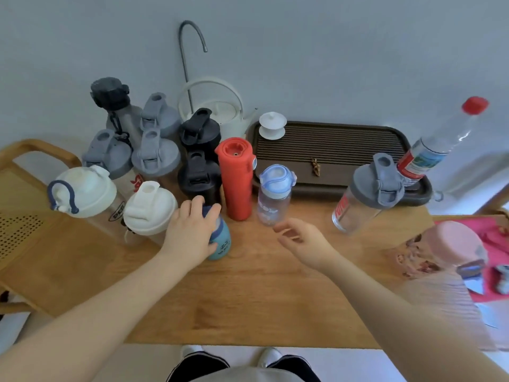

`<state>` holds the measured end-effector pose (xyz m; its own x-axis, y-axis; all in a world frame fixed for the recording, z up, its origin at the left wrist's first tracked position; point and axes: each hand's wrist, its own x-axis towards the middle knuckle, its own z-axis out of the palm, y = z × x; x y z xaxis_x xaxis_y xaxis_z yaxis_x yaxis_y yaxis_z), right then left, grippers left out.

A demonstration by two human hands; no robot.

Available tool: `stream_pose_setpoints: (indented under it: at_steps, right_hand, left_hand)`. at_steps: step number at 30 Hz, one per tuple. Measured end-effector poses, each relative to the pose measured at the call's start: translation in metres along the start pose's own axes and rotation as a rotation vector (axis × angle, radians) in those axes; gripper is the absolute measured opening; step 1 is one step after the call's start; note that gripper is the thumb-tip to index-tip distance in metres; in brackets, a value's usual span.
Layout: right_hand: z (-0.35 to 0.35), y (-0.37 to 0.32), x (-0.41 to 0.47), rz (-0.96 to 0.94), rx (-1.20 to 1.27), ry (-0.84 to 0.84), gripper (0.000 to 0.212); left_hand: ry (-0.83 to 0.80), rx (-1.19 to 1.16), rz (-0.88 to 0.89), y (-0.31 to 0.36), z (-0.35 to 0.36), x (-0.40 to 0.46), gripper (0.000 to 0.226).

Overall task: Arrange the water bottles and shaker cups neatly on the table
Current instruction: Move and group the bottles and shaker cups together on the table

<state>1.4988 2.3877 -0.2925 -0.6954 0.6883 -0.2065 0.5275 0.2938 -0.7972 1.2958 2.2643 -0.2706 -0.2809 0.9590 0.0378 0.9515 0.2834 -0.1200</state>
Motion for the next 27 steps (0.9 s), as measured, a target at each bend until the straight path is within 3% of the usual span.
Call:
stream_pose_setpoints:
  at_steps: [4, 7, 10, 12, 14, 16, 21, 27]
  right_hand:
    - [-0.029, 0.005, -0.032, -0.028, -0.025, 0.142, 0.022]
    - [-0.061, 0.004, -0.065, -0.154, -0.122, 0.483, 0.017]
    - [-0.093, 0.018, -0.095, -0.139, -0.221, 0.922, 0.03]
    - [-0.111, 0.034, -0.109, 0.041, -0.236, 1.049, 0.04]
    - [-0.123, 0.05, -0.115, 0.313, -0.227, 0.967, 0.056]
    - [-0.13, 0.061, -0.117, 0.478, -0.247, 0.856, 0.073]
    - [-0.148, 0.076, -0.113, 0.523, -0.269, 0.694, 0.084]
    - [-0.155, 0.086, -0.11, 0.524, -0.315, 0.55, 0.079]
  left_hand:
    - [0.222, -0.077, 0.245, 0.037, -0.007, 0.011, 0.075]
    - [0.248, -0.318, 0.437, 0.085, -0.03, 0.036, 0.072]
    - [0.113, -0.749, 0.398, 0.141, -0.05, 0.069, 0.079]
    - [0.069, -0.981, 0.318, 0.177, -0.057, 0.087, 0.091]
    - [0.01, -1.149, 0.189, 0.207, -0.06, 0.1, 0.105]
    - [-0.009, -1.176, 0.094, 0.227, -0.061, 0.111, 0.113]
    - [0.012, -1.066, 0.04, 0.239, -0.059, 0.132, 0.118]
    - [-0.043, -0.823, 0.223, 0.234, -0.054, 0.138, 0.111]
